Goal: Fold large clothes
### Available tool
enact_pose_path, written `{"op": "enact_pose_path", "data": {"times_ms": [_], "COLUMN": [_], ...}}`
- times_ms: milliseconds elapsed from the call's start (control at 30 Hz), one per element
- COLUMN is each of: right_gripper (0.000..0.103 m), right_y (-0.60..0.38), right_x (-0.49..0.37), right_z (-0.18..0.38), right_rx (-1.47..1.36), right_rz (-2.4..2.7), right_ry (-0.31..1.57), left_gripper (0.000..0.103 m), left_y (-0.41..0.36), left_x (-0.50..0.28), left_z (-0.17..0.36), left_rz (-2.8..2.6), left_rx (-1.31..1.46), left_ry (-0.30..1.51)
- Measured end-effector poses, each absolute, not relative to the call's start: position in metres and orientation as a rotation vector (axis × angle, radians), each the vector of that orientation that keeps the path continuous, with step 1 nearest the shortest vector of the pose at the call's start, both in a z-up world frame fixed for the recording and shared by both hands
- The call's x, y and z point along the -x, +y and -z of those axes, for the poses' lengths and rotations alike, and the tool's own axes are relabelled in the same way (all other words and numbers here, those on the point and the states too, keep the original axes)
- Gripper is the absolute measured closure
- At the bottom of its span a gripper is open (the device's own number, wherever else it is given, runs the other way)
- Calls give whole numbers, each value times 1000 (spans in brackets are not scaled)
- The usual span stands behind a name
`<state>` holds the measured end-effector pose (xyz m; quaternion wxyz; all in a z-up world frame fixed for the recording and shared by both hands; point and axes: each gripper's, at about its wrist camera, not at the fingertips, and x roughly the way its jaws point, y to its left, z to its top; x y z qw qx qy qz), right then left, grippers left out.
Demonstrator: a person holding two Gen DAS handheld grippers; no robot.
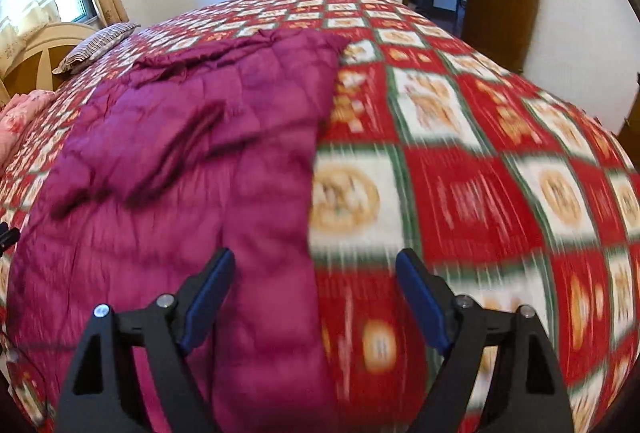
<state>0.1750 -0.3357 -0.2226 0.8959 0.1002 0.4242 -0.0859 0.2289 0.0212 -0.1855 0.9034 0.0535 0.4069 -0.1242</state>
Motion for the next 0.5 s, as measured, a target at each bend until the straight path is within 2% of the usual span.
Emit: {"op": "enact_pose_path", "data": {"times_ms": [367,500], "right_gripper": [18,19], "right_y": [-315,-306], "right_x": [-97,-83], "right_z": [233,238], "right_rx": [-230,-218], "right_rz": [170,133], "right_ry": [886,895], "left_gripper": [6,6], "left_y": [28,24], "left_x": [-175,-164], "left_z": [199,215], "left_rz": [289,347], "left_rx": [-122,-103], "left_ry": [868,942]}}
